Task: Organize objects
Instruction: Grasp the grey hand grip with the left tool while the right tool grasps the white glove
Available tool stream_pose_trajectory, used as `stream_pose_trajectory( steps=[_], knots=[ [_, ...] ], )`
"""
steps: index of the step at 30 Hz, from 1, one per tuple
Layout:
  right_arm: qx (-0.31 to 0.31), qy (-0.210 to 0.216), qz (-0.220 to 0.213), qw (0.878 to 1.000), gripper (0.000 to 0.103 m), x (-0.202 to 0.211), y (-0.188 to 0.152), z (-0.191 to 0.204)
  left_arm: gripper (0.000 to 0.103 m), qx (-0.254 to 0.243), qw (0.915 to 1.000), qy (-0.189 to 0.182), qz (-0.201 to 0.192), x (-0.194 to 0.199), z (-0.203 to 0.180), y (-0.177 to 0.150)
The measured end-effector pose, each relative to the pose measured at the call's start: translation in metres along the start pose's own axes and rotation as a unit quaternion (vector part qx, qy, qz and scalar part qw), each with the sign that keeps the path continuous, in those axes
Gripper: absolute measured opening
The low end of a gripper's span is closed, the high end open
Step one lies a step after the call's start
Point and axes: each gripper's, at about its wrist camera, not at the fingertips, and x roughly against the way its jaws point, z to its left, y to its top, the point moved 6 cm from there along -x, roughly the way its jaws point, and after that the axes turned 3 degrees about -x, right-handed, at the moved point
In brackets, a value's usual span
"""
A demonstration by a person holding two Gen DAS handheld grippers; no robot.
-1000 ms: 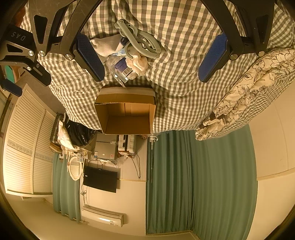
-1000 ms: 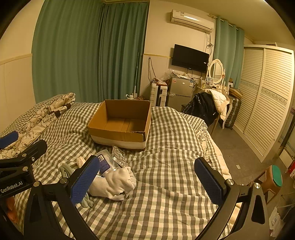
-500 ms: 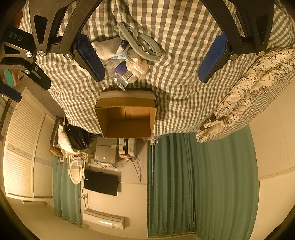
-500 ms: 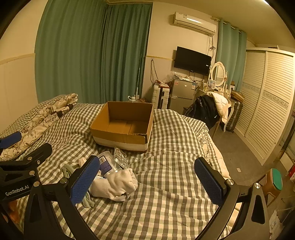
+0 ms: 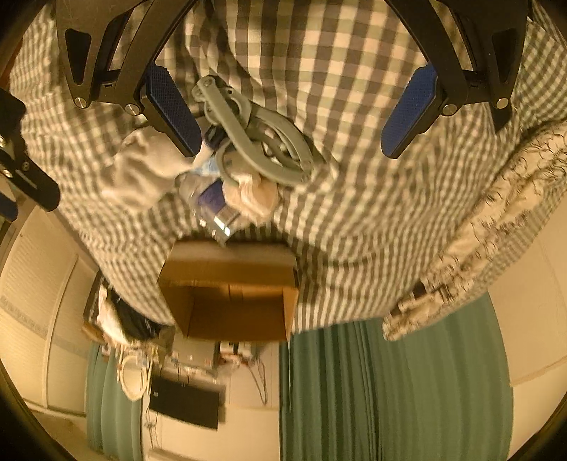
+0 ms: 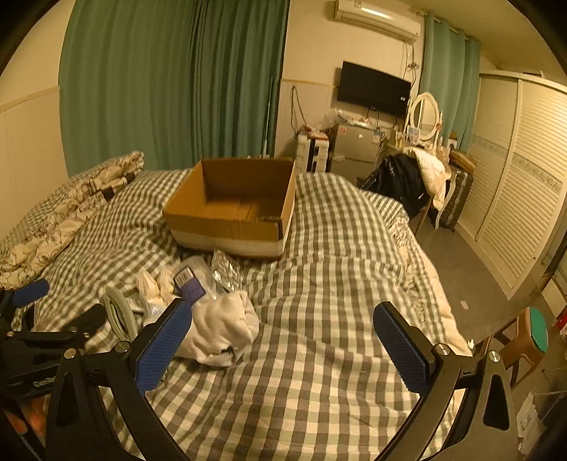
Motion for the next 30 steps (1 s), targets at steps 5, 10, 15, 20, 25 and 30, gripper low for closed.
stream_pose_trajectory(
  steps=[5,10,15,20,25,30],
  knots=[
    [0.002,0.009,0.029,1.0,0.103,-0.024,-0.014,0.0,0.102,-0.004,0.9992,0.002,0.04,-0.036,-0.006,-0.01],
    [-0.003,0.02,0.054,0.998,0.103,-0.044,-0.024,0.001,0.102,0.003,0.9971,-0.014,0.075,-0.065,-0.009,-0.015],
    [-0.002,0.026,0.069,0.997,0.103,-0.053,-0.032,0.004,0.079,-0.015,0.9966,-0.034,0.073,-0.068,-0.017,-0.015],
    [0.007,0.024,0.069,0.997,0.103,-0.052,-0.032,0.009,0.078,-0.023,0.9964,-0.052,0.062,-0.056,-0.019,-0.016],
    [0.026,0.031,0.071,0.997,0.103,-0.054,-0.029,0.02,0.078,-0.019,0.9973,-0.055,0.043,-0.035,-0.011,-0.01],
    [0.033,0.052,0.101,0.993,0.103,-0.083,-0.025,0.034,0.078,-0.025,0.9987,-0.037,0.023,-0.02,0.004,0.0]
  ],
)
